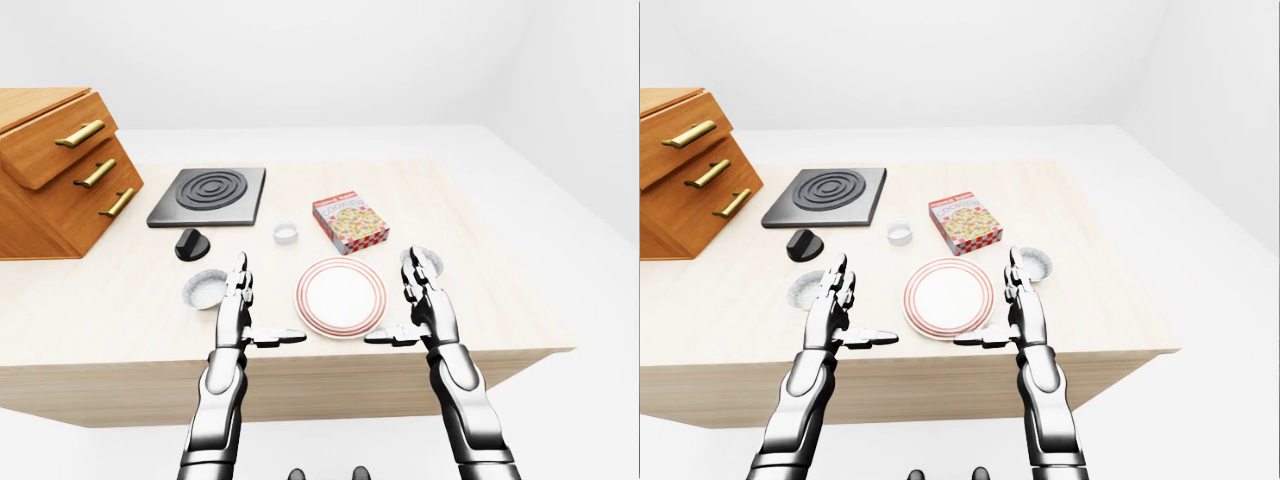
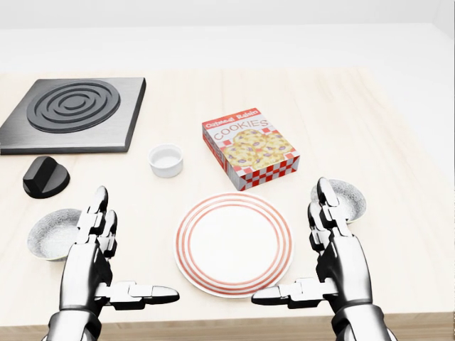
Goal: Pick the akita bowl next to the plate and place it on the plate.
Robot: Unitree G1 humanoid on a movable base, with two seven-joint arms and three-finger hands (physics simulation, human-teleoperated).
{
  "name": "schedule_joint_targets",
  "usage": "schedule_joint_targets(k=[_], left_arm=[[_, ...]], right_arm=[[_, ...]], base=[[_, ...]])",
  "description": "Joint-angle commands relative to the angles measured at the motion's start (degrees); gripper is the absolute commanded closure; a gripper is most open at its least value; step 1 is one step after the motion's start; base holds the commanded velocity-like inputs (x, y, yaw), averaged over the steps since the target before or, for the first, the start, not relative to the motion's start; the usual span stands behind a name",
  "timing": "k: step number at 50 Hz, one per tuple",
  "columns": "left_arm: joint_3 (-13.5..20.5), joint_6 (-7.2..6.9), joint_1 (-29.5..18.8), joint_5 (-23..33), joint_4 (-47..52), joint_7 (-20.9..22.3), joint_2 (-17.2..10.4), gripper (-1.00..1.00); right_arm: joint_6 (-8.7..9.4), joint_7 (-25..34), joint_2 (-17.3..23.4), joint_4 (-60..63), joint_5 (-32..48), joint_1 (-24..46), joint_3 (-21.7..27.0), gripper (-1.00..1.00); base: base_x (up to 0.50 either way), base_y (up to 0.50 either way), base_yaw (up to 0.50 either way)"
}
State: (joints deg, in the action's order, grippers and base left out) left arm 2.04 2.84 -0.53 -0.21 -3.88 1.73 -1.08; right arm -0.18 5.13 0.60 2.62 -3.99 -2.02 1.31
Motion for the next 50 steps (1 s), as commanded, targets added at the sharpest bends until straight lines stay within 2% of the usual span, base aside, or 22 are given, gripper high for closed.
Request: schedule_joint_targets(k=[1,7,8,10,14,16,20,28,32,37,39,41,43,50], left_arm=[[0.03,0.09,-0.02,-0.02,-0.14,-0.02,-0.04,-1.00],[0.03,0.09,-0.02,-0.02,-0.14,-0.02,-0.04,-1.00],[0.23,-0.37,-0.21,-0.10,-0.10,-0.35,-0.02,-1.00],[0.18,-0.64,-0.14,-0.13,0.25,-0.43,-0.02,-1.00],[0.14,-0.75,-0.08,-0.12,0.43,-0.46,-0.01,-1.00],[0.03,-1.45,0.09,-0.07,1.34,-0.54,0.03,-1.00],[0.22,-0.45,-0.18,-0.17,0.12,-0.41,-0.07,-1.00],[0.19,-0.45,-0.13,-0.14,0.19,-0.44,-0.06,-1.00],[0.19,-0.47,-0.19,-0.12,0.21,-0.46,-0.08,-1.00],[0.19,-0.69,-0.15,-0.13,0.50,-0.44,-0.08,-1.00],[0.29,-0.17,-0.26,-0.17,-0.13,-0.40,-0.12,-1.00],[0.27,-0.31,-0.18,-0.17,0.11,-0.42,-0.10,-1.00],[0.35,-0.42,-0.28,-0.27,0.13,-0.40,-0.14,-1.00],[0.37,-0.25,-0.18,-0.34,0.14,-0.40,-0.13,-1.00]], right_arm=[[-0.04,-0.09,-0.02,-0.33,0.11,0.13,-0.04,-1.00],[-0.04,-0.09,-0.02,-0.33,0.11,0.13,-0.04,-1.00],[0.29,-1.23,0.17,-1.72,2.26,0.77,-0.47,-1.00],[-0.22,-1.15,0.26,-1.64,3.17,0.66,-0.77,-1.00],[-0.29,-1.12,0.17,-1.80,3.54,0.65,-0.81,-1.00],[-0.06,-0.60,0.15,-1.07,3.34,0.32,-0.85,-1.00],[-0.97,-0.15,0.07,-1.23,3.30,0.06,-0.90,-1.00],[-0.83,-0.12,0.05,-1.06,3.41,0.05,-0.92,-1.00],[-1.36,0.02,0.07,-1.45,3.37,0.04,-0.85,-1.00],[-1.00,-0.03,0.03,-0.99,3.43,-0.06,-0.90,-1.00],[-1.00,-0.11,-0.01,-0.90,3.54,-0.16,-0.97,-1.00],[-0.93,-0.49,-0.03,-1.31,3.84,0.07,-0.93,-1.00],[-1.45,-0.57,-0.05,-1.72,3.72,0.18,-0.82,-1.00],[-1.05,-0.79,-0.06,-1.30,3.81,0.04,-0.89,-1.00]], base=[[0.00,-0.11,0.00],[0.00,-0.11,0.00],[0.00,0.00,0.00],[0.00,0.00,0.00],[0.00,0.00,0.00],[0.00,0.00,0.00],[0.22,0.00,0.00],[0.37,0.00,0.00],[0.40,0.00,0.00],[0.40,0.00,0.00],[0.41,0.00,0.00],[0.40,0.00,0.00],[0.00,0.00,0.00],[0.00,0.00,0.00]])
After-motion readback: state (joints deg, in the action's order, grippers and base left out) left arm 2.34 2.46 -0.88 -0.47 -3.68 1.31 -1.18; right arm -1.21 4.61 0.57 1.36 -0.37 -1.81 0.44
